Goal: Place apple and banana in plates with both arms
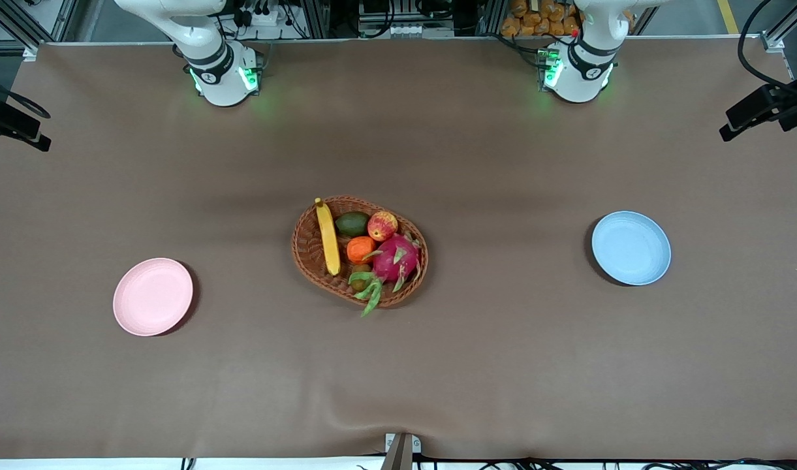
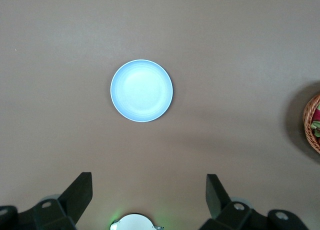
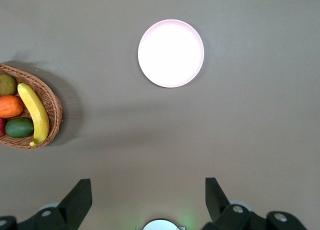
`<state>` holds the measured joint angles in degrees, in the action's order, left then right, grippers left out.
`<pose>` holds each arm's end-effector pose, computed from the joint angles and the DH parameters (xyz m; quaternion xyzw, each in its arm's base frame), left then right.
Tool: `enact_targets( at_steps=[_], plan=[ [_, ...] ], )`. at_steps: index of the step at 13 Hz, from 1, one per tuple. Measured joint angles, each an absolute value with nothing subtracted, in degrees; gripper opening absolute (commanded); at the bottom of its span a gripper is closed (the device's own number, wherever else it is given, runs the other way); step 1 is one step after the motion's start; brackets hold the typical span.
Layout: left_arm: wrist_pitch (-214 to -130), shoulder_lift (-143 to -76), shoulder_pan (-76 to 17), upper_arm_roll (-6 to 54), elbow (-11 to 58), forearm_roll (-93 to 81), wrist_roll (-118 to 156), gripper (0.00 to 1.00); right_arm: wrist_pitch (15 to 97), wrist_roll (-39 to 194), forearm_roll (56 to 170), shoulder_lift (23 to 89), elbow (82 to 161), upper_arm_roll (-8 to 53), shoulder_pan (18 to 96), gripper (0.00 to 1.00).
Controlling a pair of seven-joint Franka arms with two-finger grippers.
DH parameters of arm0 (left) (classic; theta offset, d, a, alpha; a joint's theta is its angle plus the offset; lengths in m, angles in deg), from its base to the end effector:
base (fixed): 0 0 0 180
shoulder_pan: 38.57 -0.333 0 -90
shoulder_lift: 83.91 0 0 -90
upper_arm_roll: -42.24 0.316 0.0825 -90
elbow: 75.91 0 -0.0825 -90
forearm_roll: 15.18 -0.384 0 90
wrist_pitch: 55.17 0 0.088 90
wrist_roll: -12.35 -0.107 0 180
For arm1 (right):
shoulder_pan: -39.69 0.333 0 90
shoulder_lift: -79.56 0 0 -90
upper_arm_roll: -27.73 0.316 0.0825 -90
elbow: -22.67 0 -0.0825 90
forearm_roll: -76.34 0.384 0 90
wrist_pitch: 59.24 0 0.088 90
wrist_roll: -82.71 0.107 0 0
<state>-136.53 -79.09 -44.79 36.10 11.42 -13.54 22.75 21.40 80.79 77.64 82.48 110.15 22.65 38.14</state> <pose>0.5116 -0.0056 0.6777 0.9959 0.0896 -0.0111 0.0087 0.5180 -0.0589 0.6585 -0.9985 0.0395 0.0332 0.0160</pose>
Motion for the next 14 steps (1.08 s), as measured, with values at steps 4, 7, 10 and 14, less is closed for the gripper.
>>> enact_targets(
  at_steps=[4,7,10,14],
  plan=[
    [-136.5,-79.1,-44.3,35.8,11.2,-13.5,22.8,1.0,21.1,80.8,77.6,82.5,110.1,22.8,38.1,1.0],
    [-136.5,-79.5,-44.3,35.8,10.8,-13.5,22.8,1.0,21.1,80.8,77.6,82.5,110.1,22.8,38.1,1.0],
    [-136.5,-80.5,-44.1,35.5,10.8,-13.5,22.8,1.0,21.0,80.8,77.6,82.5,110.1,23.0,38.2,1.0],
    [-136.4,-81.2,-44.1,35.4,10.8,-13.5,22.8,1.0,19.9,80.8,77.6,82.3,110.1,23.4,38.7,1.0]
  ],
)
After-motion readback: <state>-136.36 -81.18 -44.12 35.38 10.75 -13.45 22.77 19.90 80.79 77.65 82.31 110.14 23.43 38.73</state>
